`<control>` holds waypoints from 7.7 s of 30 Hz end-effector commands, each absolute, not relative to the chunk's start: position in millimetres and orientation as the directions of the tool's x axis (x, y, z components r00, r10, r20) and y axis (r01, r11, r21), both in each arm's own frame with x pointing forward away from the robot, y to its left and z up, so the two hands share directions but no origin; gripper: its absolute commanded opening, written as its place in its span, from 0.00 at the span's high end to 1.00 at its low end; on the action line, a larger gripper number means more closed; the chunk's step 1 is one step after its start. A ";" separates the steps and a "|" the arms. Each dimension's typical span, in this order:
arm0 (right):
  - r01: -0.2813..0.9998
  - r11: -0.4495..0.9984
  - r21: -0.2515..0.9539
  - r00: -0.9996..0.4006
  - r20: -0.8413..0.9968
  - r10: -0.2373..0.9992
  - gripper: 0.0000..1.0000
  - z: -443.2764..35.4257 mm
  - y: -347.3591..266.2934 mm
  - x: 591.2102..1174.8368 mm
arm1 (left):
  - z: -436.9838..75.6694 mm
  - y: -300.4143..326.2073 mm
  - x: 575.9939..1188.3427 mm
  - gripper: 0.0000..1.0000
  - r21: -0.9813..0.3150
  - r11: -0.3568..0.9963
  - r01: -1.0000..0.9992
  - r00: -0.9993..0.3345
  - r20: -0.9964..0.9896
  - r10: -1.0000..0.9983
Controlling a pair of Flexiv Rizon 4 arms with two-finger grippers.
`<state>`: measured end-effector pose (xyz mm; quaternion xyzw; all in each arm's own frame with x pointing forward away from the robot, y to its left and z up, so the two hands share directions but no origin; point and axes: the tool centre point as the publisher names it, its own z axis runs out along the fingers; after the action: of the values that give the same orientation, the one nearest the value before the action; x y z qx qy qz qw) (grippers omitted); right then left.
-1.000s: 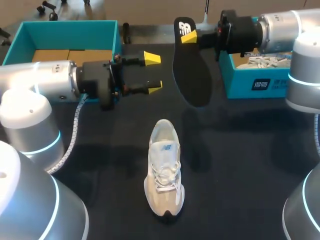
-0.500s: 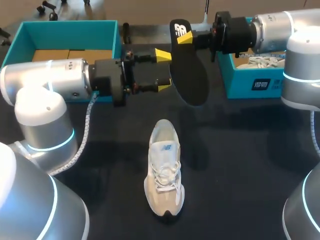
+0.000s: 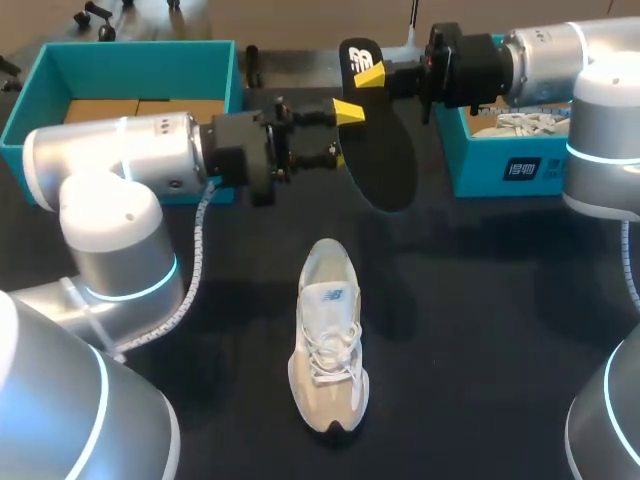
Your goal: Take the shoe out of the shoebox, open the shoe tongue, remove and reinsert the insole, then place the shoe into the shoebox
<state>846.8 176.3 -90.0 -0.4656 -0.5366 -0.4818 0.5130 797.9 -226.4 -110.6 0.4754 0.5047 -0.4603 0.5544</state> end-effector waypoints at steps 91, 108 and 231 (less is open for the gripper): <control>0.995 0.069 0.079 -0.078 0.997 -0.012 0.00 -98.1 152.1 823.2 | -89.3 -142.7 776.5 1.00 -0.997 0.064 0.054 -0.993 -0.047 0.104; 0.995 0.069 0.079 -0.078 0.997 -0.012 0.00 -98.1 152.1 823.2 | -98.7 -143.1 774.2 1.00 -0.974 0.044 -0.222 -0.959 0.227 0.173; 0.994 0.075 -0.077 -0.065 0.124 0.990 0.00 -11.1 238.1 772.8 | -172.7 -155.2 790.6 1.00 0.026 -0.124 -0.992 0.021 0.999 0.046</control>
<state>778.4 231.6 -14.0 -0.6723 -0.7202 -0.0797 0.1516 791.0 -154.7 -172.5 0.5239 -0.4505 0.5355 0.4856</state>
